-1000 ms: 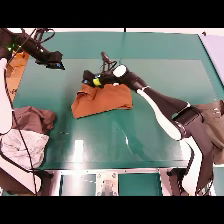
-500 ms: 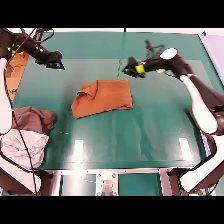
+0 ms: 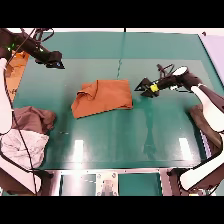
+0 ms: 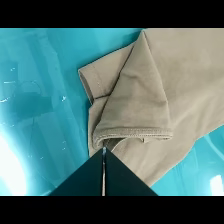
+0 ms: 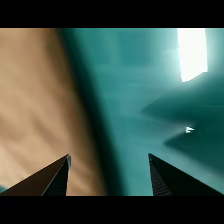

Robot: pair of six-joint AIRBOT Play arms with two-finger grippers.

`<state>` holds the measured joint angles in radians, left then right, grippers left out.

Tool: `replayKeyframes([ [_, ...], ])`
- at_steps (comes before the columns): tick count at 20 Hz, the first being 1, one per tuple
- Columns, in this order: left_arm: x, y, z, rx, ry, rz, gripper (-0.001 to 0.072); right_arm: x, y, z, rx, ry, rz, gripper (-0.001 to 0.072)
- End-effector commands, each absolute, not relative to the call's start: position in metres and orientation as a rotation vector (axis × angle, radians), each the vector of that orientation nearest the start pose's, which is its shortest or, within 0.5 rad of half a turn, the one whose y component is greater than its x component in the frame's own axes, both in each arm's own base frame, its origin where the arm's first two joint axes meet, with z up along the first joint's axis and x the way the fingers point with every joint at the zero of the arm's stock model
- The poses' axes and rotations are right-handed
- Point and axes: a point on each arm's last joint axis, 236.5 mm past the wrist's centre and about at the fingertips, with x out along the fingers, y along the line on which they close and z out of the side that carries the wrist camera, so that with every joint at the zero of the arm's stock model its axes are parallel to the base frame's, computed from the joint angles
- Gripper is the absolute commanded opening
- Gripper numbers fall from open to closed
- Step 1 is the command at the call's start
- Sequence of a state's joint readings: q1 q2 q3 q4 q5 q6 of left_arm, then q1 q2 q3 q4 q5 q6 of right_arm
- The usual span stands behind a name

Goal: Fold the shirts.

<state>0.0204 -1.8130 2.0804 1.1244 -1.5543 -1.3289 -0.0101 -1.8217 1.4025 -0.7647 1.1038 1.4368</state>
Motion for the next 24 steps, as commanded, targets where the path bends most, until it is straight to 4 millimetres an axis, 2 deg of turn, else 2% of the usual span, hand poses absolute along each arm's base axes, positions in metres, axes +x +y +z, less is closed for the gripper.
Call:
replayKeyframes([
  [1, 0.501, -0.092, 0.091, -0.104, 1.202, -0.504, 0.0021, 0.453, 0.209, -0.087, 0.783, 1.414, 0.531, 0.0554],
  [3, 0.501, -0.092, 0.091, -0.105, 1.202, -0.503, 0.0021, 0.453, 0.243, -0.082, 0.769, 1.382, 0.577, 0.0554],
  [5, 0.501, -0.092, 0.091, -0.105, 1.202, -0.504, 0.0021, 0.461, 0.269, -0.069, 0.747, 1.332, 0.610, 0.0549],
  [6, 0.501, -0.092, 0.091, -0.105, 1.202, -0.504, 0.0021, 0.467, 0.280, -0.054, 0.760, 1.303, 0.640, 0.0452],
  [7, 0.501, -0.092, 0.091, -0.105, 1.203, -0.503, 0.0022, 0.473, 0.289, -0.034, 0.783, 1.272, 0.680, 0.0154],
  [8, 0.501, -0.092, 0.091, -0.105, 1.203, -0.503, 0.0021, 0.477, 0.296, -0.014, 0.806, 1.249, 0.724, 0.0025],
  [10, 0.500, -0.092, 0.091, -0.104, 1.206, -0.505, 0.0021, 0.487, 0.300, 0.030, 0.822, 1.199, 0.784, 0.0014],
  [12, 0.499, -0.092, 0.090, -0.105, 1.211, -0.507, 0.0021, 0.505, 0.287, 0.087, 0.828, 1.092, 0.807, 0.0013],
  [13, 0.498, -0.092, 0.090, -0.104, 1.213, -0.508, 0.0021, 0.515, 0.272, 0.119, 0.835, 1.022, 0.803, 0.0013],
  [15, 0.498, -0.092, 0.090, -0.104, 1.216, -0.509, 0.0021, 0.532, 0.226, 0.187, 0.864, 0.871, 0.766, 0.0013],
  [16, 0.497, -0.092, 0.090, -0.104, 1.218, -0.510, 0.0022, 0.538, 0.193, 0.217, 0.898, 0.804, 0.723, 0.0013],
  [18, 0.497, -0.092, 0.090, -0.104, 1.220, -0.510, 0.0021, 0.543, 0.122, 0.260, 0.966, 0.692, 0.617, 0.0013],
  [20, 0.497, -0.092, 0.090, -0.103, 1.220, -0.511, 0.0021, 0.541, 0.047, 0.282, 0.988, 0.594, 0.482, 0.0013],
  [21, 0.497, -0.092, 0.090, -0.104, 1.220, -0.511, 0.0021, 0.537, 0.007, 0.287, 0.989, 0.554, 0.398, 0.0013],
  [24, 0.497, -0.092, 0.090, -0.104, 1.220, -0.511, 0.0021, 0.524, -0.095, 0.287, 1.008, 0.471, 0.181, 0.0013],
])
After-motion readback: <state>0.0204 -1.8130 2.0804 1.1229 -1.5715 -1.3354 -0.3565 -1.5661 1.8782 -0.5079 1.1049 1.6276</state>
